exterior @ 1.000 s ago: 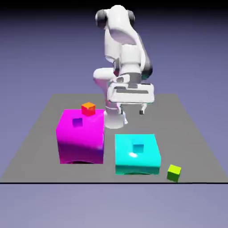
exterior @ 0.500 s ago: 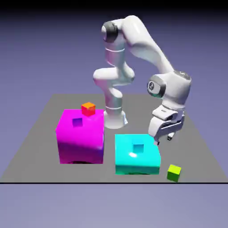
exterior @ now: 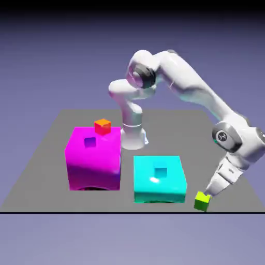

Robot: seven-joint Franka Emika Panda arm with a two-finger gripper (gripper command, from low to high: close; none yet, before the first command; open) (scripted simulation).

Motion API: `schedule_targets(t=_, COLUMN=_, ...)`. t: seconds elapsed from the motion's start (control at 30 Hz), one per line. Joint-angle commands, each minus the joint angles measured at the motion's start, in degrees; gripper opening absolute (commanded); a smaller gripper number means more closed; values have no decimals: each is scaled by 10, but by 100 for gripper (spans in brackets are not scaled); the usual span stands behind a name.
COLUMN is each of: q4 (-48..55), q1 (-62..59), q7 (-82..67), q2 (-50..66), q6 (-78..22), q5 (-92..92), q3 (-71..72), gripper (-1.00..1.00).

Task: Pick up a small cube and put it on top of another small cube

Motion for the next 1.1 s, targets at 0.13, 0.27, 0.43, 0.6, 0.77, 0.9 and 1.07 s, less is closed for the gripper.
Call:
schedule_targets(t=0.13, q4=20, q1=1, q7=2, q2=47, q6=-19, q5=-23, q3=10, gripper=0)
schedule_targets(t=0.27, q4=-30, q1=-16, q7=17, q2=58, q6=37, q5=-37, q3=1, gripper=-100)
schedule_targets(t=0.43, q4=31, q1=4, q7=1, q2=30, q6=-41, q5=-5, q3=7, gripper=-100)
schedule_targets(t=0.6, q4=-57, q1=-24, q7=48, q2=-74, q6=-41, q5=96, q3=-49, gripper=-100)
schedule_targets(t=0.77, q4=-145, q1=-51, q7=94, q2=-178, q6=-40, q5=198, q3=-105, gripper=-100)
schedule_targets(t=0.9, q4=-215, q1=-74, q7=131, q2=-261, q6=-40, q5=280, q3=-150, gripper=-100)
schedule_targets(t=1.07, q4=-279, q1=-94, q7=165, q2=-337, q6=-39, q5=354, q3=-191, gripper=-100)
